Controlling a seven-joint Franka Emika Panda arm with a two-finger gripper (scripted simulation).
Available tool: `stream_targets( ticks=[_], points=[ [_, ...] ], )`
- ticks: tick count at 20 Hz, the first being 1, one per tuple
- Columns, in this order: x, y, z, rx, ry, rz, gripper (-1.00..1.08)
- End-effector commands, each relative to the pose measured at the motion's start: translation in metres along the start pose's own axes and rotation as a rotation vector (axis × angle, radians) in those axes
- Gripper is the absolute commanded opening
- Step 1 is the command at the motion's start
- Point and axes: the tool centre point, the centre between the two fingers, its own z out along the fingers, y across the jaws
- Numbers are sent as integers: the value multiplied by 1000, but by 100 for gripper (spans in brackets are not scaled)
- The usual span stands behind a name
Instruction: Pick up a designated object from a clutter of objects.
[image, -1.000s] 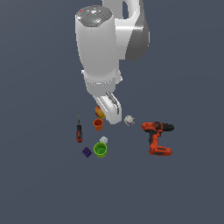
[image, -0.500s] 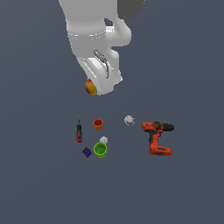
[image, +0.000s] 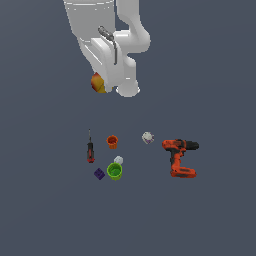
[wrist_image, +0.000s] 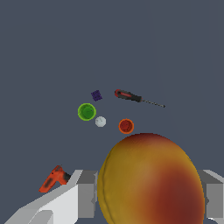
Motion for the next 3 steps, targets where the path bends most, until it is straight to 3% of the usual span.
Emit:
stream_targets(
  ticks=[1, 3],
  points=[
    [0, 1, -4, 0, 0, -1, -100],
    [1, 0, -4, 0, 0, -1, -100]
  ],
)
